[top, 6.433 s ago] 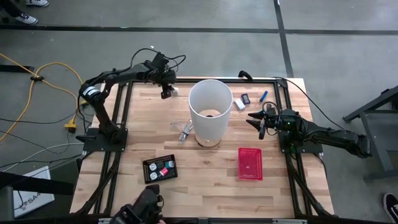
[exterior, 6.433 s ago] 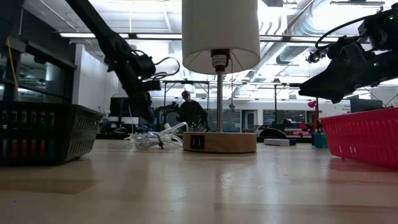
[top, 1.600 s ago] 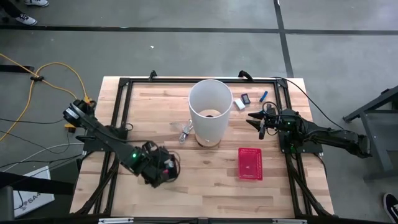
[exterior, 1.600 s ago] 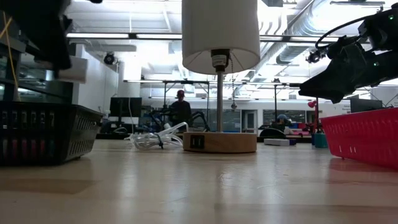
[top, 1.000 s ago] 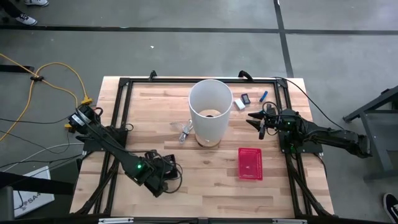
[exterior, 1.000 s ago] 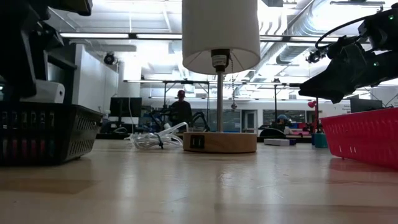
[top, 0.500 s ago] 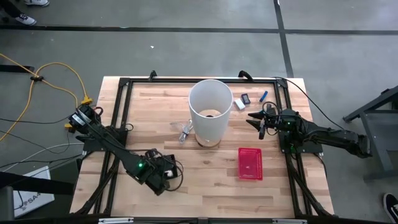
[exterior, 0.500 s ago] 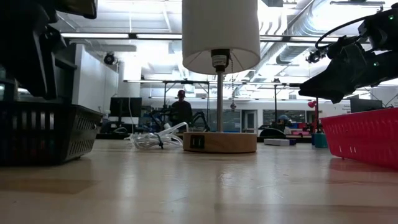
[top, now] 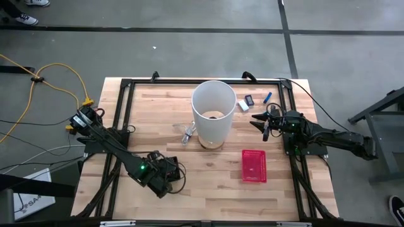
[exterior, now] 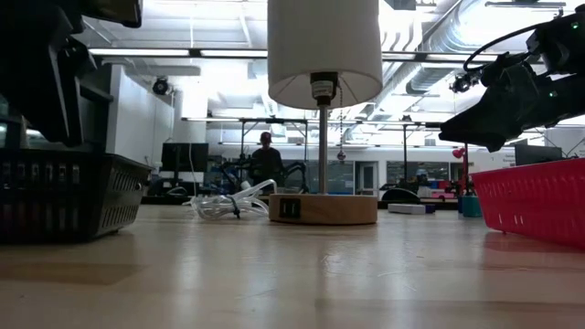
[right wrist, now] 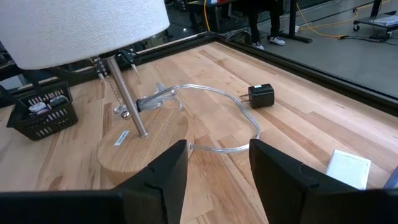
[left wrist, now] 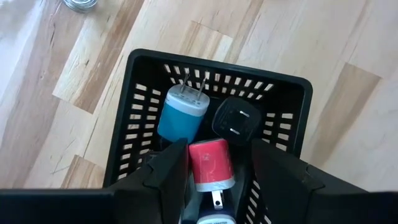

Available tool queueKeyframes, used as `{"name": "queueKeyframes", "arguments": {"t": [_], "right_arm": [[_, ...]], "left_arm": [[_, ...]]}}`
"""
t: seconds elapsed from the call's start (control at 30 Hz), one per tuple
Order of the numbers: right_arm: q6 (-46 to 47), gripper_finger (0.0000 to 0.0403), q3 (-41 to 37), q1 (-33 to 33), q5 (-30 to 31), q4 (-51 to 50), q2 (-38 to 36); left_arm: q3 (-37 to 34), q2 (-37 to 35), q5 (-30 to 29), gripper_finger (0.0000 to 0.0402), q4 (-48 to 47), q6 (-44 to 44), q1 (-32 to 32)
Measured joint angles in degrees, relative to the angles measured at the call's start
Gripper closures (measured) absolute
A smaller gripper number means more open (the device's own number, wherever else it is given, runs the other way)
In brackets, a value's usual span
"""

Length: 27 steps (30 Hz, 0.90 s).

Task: Pick & Place Office items
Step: Put the black charger adapter into the black bin

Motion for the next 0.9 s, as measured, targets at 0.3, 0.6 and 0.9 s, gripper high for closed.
{"name": "queueKeyframes", "arguments": {"t": [0.3,0.6,0.9], "right_arm": [[0.0,0.0243,0.0,0.0,0.0,0.0,0.0],[0.0,0.0243,0.0,0.0,0.0,0.0,0.0],[0.0,0.0243,0.0,0.0,0.0,0.0,0.0]], "left_arm": [[0.0,0.0,-0.6,0.023,0.0,-1.1,0.6],[0.0,-0.5,-5.6,0.023,0.0,0.8,1.1],[0.0,-3.8,-6.8,0.023,-0.4,6.7,5.4]]}}
